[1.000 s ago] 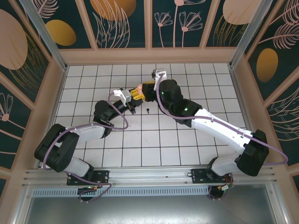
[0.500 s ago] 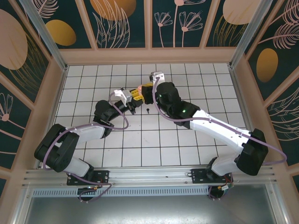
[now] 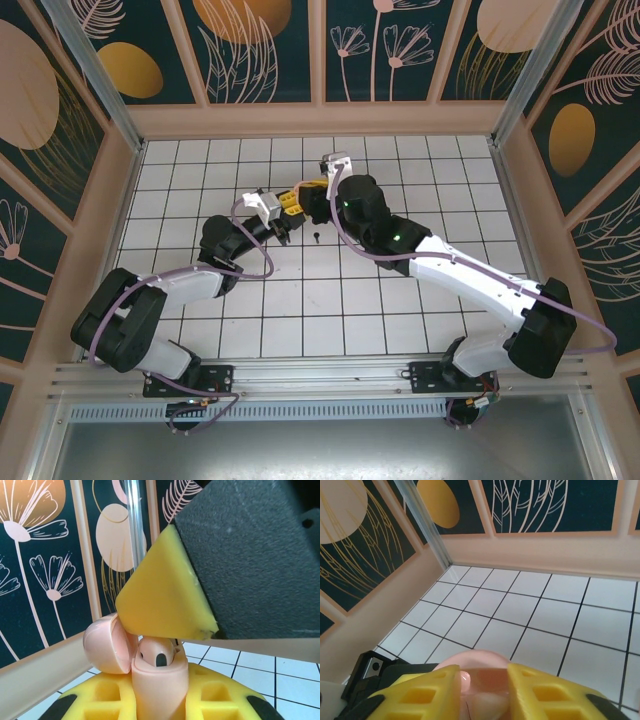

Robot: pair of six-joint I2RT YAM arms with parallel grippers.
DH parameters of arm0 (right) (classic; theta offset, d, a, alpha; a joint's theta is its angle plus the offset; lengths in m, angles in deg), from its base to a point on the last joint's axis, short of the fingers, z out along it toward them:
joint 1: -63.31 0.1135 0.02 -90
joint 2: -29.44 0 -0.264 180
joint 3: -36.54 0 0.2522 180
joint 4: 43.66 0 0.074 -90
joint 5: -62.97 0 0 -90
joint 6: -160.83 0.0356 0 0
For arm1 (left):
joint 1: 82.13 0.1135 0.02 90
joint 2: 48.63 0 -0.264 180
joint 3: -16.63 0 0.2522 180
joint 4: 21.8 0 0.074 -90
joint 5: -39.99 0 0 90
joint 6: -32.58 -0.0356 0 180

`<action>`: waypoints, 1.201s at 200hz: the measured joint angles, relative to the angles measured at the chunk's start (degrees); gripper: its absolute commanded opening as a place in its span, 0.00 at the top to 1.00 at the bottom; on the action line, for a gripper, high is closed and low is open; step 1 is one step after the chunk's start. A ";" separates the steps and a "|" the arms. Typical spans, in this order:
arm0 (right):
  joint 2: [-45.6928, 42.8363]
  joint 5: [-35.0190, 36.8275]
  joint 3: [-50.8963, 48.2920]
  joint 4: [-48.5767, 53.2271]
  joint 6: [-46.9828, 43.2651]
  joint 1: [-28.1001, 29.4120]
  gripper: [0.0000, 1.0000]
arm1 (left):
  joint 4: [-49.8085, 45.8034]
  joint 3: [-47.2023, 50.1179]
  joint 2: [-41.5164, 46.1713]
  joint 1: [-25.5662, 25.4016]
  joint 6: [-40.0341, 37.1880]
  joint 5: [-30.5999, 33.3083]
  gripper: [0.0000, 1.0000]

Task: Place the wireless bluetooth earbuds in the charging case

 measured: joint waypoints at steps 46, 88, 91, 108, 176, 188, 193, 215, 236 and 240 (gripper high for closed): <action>0.02 -1.36 1.88 2.40 1.97 -0.22 0.49 | 0.42 -0.02 0.00 -0.07 0.00 0.02 1.00; -0.31 -2.54 2.86 3.43 3.50 -1.95 0.35 | 1.57 -0.02 0.00 -0.70 0.00 -0.48 1.00; -0.37 -2.56 2.86 3.45 3.50 -2.05 0.35 | 1.68 -0.02 0.00 -0.72 0.00 -0.52 1.00; -1.25 -3.13 2.95 3.50 3.82 -2.64 0.34 | 2.19 -0.02 0.00 -0.74 0.00 -0.90 1.00; -1.25 -9.84 11.47 9.38 5.38 -8.28 0.66 | 3.28 -0.02 0.00 -0.74 -0.02 -1.25 1.00; 0.57 -11.47 14.40 11.34 4.74 -9.84 0.76 | 2.84 -0.02 0.00 -0.74 -0.20 -1.60 1.00; 1.42 -12.15 15.58 12.26 4.70 -10.43 0.80 | 2.51 -0.02 0.00 -0.74 -0.31 -1.75 1.00; 6.29 -15.39 20.76 16.61 4.00 -11.80 0.90 | 0.68 -0.02 0.00 -0.74 -1.16 -2.58 1.00; 11.04 -18.38 24.24 20.90 3.04 -12.00 0.94 | -1.29 -0.02 0.00 -0.74 -1.81 -2.84 1.00; 11.98 -18.88 24.83 21.68 2.84 -12.00 0.94 | -1.51 -0.02 0.00 -0.74 -1.97 -2.86 1.00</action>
